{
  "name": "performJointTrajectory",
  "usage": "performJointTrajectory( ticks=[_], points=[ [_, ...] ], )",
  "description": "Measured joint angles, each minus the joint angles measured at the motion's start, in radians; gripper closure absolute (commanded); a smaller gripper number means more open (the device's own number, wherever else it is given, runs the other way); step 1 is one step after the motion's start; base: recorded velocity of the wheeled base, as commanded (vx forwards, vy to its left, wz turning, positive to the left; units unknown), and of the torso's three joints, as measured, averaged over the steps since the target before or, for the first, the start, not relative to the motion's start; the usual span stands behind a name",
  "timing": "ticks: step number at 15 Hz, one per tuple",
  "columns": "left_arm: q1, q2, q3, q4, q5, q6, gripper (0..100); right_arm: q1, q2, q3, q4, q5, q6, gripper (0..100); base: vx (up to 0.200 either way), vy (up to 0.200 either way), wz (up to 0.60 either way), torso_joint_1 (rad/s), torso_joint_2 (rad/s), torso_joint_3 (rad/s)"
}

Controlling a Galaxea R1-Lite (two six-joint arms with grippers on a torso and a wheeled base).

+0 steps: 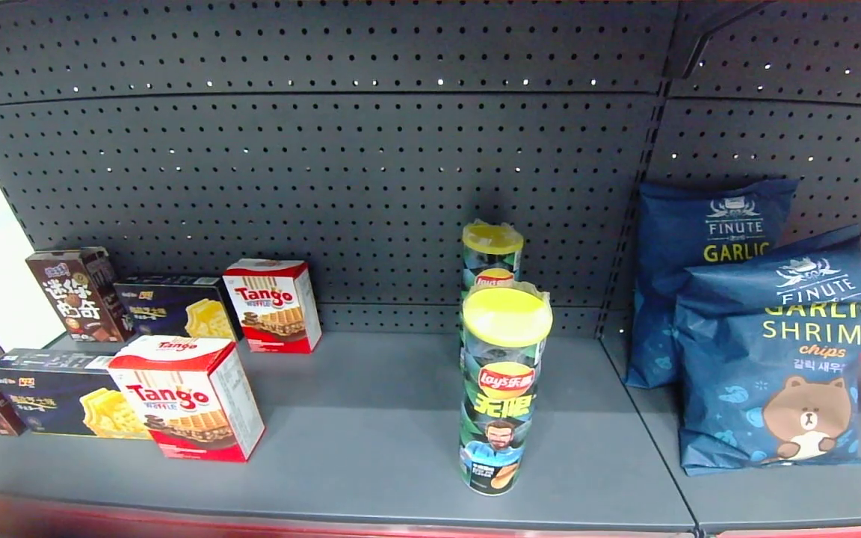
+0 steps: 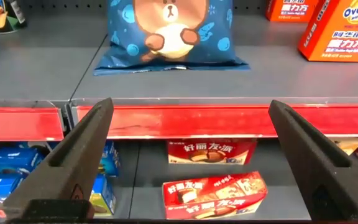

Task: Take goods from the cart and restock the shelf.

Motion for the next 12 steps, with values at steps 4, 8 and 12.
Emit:
performJointTrajectory(
  ticks=[4,8,12],
  points=[
    [-0.15,-0.086,-0.003,0.013,-0.005,-0.042,0,0.0,-0.002,0.001,0.0,0.0,0.0,0,0.0,0.0,0.0,0.0,0.0,0.0],
    [-0.328,-0.056,-0.003,0.016,-0.008,-0.07,0,0.0,-0.003,0.001,0.0,0.0,0.0,0,0.0,0.0,0.0,0.0,0.0,0.0],
    [-0.28,-0.001,-0.005,0.016,-0.2,-0.079,0,0.0,-0.002,0.001,0.0,0.0,0.0,0,0.0,0.0,0.0,0.0,0.0,0.0]
  ],
)
